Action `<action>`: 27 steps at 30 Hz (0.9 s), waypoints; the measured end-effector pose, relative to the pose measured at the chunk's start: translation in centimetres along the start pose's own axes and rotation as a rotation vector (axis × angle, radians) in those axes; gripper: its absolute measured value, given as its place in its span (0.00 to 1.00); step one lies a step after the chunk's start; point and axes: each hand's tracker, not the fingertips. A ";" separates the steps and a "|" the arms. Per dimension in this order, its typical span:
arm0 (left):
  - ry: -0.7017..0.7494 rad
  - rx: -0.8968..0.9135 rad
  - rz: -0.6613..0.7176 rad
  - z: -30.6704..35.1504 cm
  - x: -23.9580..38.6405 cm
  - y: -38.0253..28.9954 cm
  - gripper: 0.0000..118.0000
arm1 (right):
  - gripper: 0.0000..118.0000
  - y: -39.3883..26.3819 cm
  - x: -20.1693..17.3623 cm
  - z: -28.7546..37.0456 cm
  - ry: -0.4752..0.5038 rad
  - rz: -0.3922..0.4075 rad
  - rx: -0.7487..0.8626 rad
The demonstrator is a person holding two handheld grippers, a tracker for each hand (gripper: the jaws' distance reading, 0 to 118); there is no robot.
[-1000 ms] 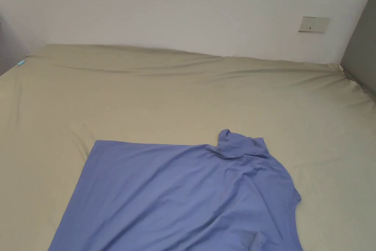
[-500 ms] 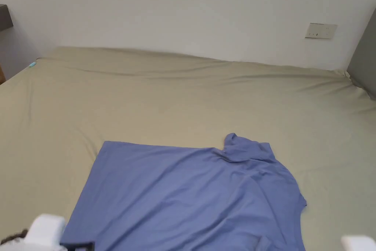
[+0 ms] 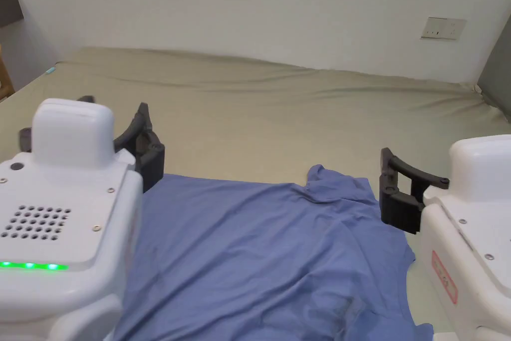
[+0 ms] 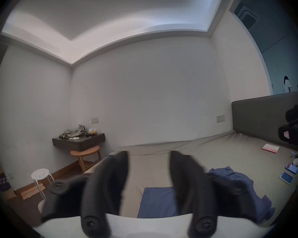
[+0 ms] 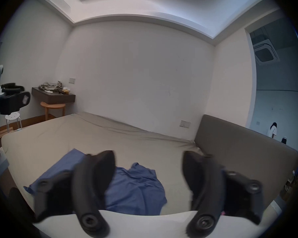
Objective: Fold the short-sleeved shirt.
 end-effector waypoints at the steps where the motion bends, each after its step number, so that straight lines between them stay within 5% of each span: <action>1: -0.002 0.002 -0.006 0.2 0.5 0.0 0.17 | 0.26 -0.1 -0.6 0.0 0.004 0.003 0.006; 2: -0.004 0.004 -0.009 0.4 0.8 -0.1 0.14 | 0.06 -0.3 -1.2 0.0 0.003 0.010 0.015; 3: -0.007 0.004 -0.012 0.5 1.1 -0.2 0.10 | 0.04 -0.5 -1.6 0.0 -0.015 0.028 0.018; 4: -0.014 0.001 -0.015 0.4 1.0 -0.5 0.00 | 0.04 -0.7 -2.0 0.0 -0.004 0.029 0.020; 15: -0.045 -0.043 -0.081 0.3 0.3 -1.6 0.00 | 0.02 -1.3 -3.3 -0.3 0.033 0.039 -0.030; 23: -0.098 -0.341 -0.108 -1.8 -3.0 -8.1 0.00 | 0.02 -3.0 -2.8 -0.8 0.046 0.065 -0.103; 24: -0.087 -0.391 -0.075 -1.9 -3.7 -9.6 0.01 | 0.02 -3.3 -2.8 -0.9 0.046 0.072 -0.114; 27: -0.050 -0.599 -0.013 -2.5 -6.2 -14.9 0.35 | 0.02 -4.1 -2.4 -0.9 0.042 0.079 -0.152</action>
